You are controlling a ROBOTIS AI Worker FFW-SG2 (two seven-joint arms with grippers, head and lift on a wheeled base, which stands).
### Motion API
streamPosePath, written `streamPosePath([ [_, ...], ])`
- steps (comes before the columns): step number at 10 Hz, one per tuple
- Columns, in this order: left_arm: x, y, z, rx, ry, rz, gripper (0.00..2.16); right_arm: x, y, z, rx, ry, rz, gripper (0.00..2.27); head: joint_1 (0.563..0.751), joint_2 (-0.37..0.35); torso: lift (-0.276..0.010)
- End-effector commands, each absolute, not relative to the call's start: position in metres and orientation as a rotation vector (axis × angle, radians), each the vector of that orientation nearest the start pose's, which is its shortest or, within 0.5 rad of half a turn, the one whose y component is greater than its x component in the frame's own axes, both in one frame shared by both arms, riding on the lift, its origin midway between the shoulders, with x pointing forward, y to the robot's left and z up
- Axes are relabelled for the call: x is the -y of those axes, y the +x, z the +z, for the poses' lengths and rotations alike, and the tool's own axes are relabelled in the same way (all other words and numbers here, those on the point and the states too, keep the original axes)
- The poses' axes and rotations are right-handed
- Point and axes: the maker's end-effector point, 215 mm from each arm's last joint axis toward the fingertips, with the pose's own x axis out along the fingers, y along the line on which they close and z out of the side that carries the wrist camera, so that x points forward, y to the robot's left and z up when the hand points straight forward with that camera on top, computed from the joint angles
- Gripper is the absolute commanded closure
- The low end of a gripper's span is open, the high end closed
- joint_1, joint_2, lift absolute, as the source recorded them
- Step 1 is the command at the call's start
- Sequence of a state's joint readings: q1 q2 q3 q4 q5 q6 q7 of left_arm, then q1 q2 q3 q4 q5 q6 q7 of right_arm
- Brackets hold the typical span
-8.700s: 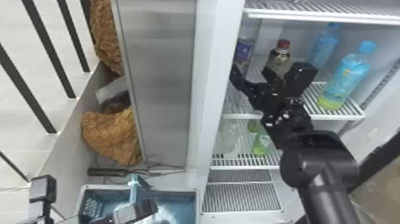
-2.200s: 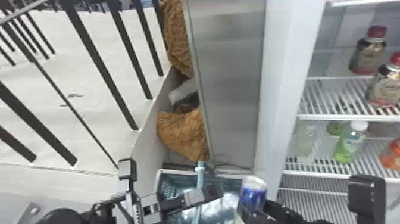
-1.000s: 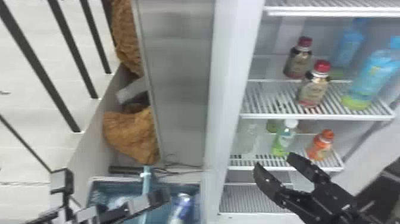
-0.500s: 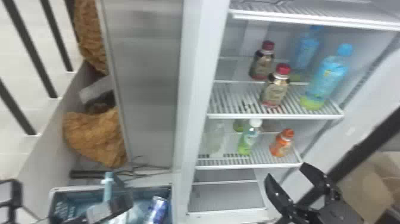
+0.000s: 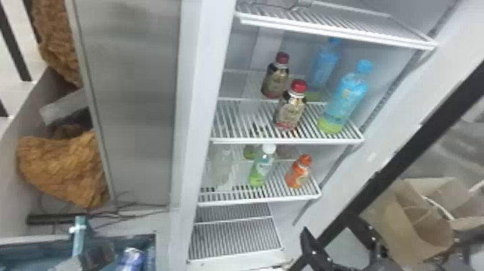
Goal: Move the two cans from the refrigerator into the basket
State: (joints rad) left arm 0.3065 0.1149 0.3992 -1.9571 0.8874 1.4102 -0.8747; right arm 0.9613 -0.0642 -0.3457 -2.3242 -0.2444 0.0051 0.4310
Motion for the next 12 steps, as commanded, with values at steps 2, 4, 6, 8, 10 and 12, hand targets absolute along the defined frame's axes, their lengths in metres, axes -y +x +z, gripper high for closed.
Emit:
streamPosePath([
  [2,-0.1324,0.3170,-0.3675,-0.744,-1.147,-0.948,1.19,0.2980,0.2998,-0.3464,-0.207,-0.029,0.216,0.15,0.695,-0.310,-0.031],
  [4,-0.1310,0.3121,-0.3719,-0.762,-1.148,-0.945,1.19,0.3040,0.3005,-0.3446,-0.208,-0.040,0.208,0.15,0.695,-0.312,-0.031],
  [6,-0.1294,0.3105,-0.3721,-0.765,-1.153,-0.948,1.19,0.3036,0.3033,-0.3444,-0.206,-0.054,0.210,0.15,0.695,-0.325,-0.031],
  [8,-0.1277,0.3102,-0.3704,-0.762,-1.158,-0.954,1.19,0.3020,0.3072,-0.3397,-0.194,-0.053,0.209,0.15,0.695,-0.325,-0.031],
  [10,-0.1262,0.3094,-0.3678,-0.756,-1.166,-0.962,1.19,0.3031,0.3076,-0.3411,-0.200,-0.058,0.209,0.15,0.695,-0.326,-0.031],
  [12,-0.1240,0.3080,-0.3679,-0.759,-1.170,-0.966,1.19,0.3023,0.3080,-0.3427,-0.205,-0.056,0.209,0.15,0.695,-0.329,-0.031],
])
